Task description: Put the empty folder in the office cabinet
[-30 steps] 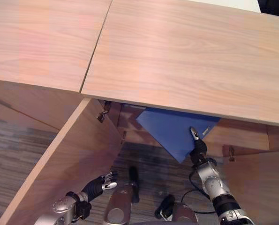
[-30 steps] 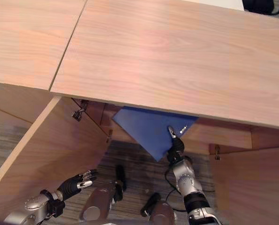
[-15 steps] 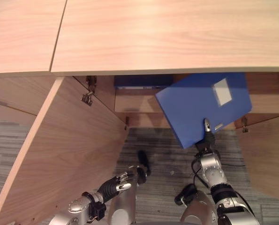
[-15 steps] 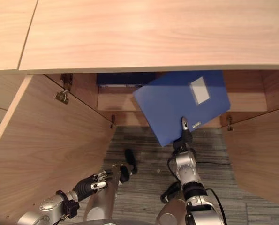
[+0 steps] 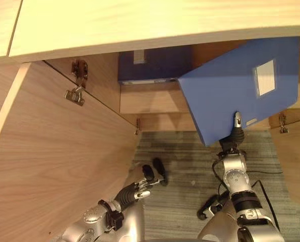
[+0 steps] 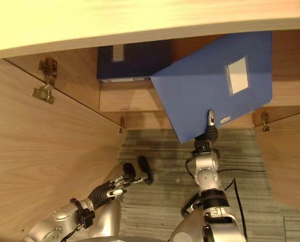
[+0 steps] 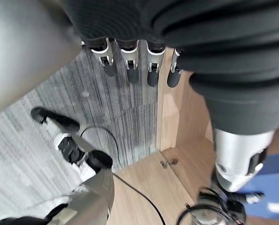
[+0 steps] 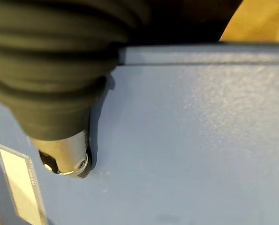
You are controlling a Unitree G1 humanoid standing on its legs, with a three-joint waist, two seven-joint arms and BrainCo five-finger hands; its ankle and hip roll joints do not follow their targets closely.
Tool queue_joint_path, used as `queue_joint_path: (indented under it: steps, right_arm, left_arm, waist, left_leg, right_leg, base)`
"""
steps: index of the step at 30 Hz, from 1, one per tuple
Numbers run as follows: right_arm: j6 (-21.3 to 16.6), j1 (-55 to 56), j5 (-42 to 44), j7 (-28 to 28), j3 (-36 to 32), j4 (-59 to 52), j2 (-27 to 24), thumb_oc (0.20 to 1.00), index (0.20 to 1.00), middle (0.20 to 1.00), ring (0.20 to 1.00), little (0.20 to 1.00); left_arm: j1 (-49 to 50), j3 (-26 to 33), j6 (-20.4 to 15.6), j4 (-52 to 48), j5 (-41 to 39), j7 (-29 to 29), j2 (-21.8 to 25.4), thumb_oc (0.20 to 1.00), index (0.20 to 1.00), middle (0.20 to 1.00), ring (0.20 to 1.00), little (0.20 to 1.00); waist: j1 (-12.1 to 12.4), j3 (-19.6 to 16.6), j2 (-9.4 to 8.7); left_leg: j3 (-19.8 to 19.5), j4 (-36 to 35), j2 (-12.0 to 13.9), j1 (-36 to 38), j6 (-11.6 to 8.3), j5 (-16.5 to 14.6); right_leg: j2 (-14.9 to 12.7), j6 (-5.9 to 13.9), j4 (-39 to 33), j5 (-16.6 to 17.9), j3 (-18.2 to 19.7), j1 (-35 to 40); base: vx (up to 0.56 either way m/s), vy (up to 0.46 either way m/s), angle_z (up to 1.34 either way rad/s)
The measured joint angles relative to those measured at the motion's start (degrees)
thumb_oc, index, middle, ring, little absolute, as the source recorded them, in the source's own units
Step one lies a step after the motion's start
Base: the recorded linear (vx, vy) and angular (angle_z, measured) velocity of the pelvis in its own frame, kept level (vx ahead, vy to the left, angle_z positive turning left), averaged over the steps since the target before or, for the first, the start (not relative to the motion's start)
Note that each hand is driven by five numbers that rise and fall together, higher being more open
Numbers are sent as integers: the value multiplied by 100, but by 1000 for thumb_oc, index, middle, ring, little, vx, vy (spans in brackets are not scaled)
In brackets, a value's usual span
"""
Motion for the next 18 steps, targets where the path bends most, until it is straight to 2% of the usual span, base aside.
queue_joint_path:
  steps: [4,6,7,8,10,13,14,18]
  right_arm:
    - [-255,-978,14,-158,-217,97,-237,200,200,200,200,200]
    - [-332,-1822,299,-380,-133,874,-473,200,200,200,200,200]
    - [-394,-2457,459,-541,-128,1569,-755,200,200,200,200,200]
    - [-417,-2700,468,-578,-94,1915,-848,200,200,200,200,200]
    - [-404,-3530,525,-749,39,2929,-1177,200,200,200,200,200]
    - [-368,-4055,632,-835,164,3637,-1497,200,200,200,200,200]
    - [-241,-4447,638,-929,405,4291,-1676,200,200,200,200,200]
    - [-30,-4876,614,-1024,592,4845,-1764,200,200,200,200,200]
  left_arm:
    - [28,-66,-4,-32,-23,48,19,1000,1000,1000,1000,1000]
    - [9,-223,13,-92,-200,91,111,1000,1000,1000,1000,1000]
    - [-13,-248,10,-125,-219,94,159,1000,1000,1000,1000,1000]
    - [-12,-266,7,-159,-233,102,184,1000,1000,1000,1000,1000]
    - [-26,-308,29,-267,-343,153,268,1000,1000,1000,1000,1000]
    - [-27,-328,69,-340,-446,196,332,1000,1000,1000,1000,1000]
    - [-57,-377,91,-392,-449,204,434,1000,1000,1000,1000,1000]
    - [-103,-418,118,-401,-452,217,490,1000,1000,1000,1000,1000]
  waist:
    - [97,-139,10]
    - [100,-293,5]
    - [222,-340,8]
    - [240,-346,9]
    - [303,-356,12]
    - [364,-362,9]
    - [353,-365,13]
    - [333,-369,18]
  left_leg:
    - [5,7,11,-118,-39,54]
    - [2,61,12,-249,-35,56]
    - [4,119,12,-318,-1,69]
    - [-5,153,13,-338,6,67]
    - [0,222,18,-408,61,86]
    - [-19,273,21,-431,83,85]
    - [-29,298,33,-446,86,82]
    - [-29,299,54,-468,84,83]
  right_leg:
    - [-8,7,96,-17,60,-165]
    - [-43,-39,183,-62,96,-319]
    - [-91,-1,278,-99,113,-385]
    - [-96,8,314,-115,134,-406]
    - [-176,-8,429,-175,167,-492]
    - [-175,-24,497,-214,186,-501]
    - [-178,-26,531,-222,189,-510]
    - [-161,-26,525,-222,176,-530]
  base:
    - [0,-10,1]
    - [7,-34,5]
    - [1,-45,10]
    - [-5,-40,9]
    - [1,-26,7]
    - [-21,-37,5]
    - [-29,-35,-1]
    - [-10,-8,-2]
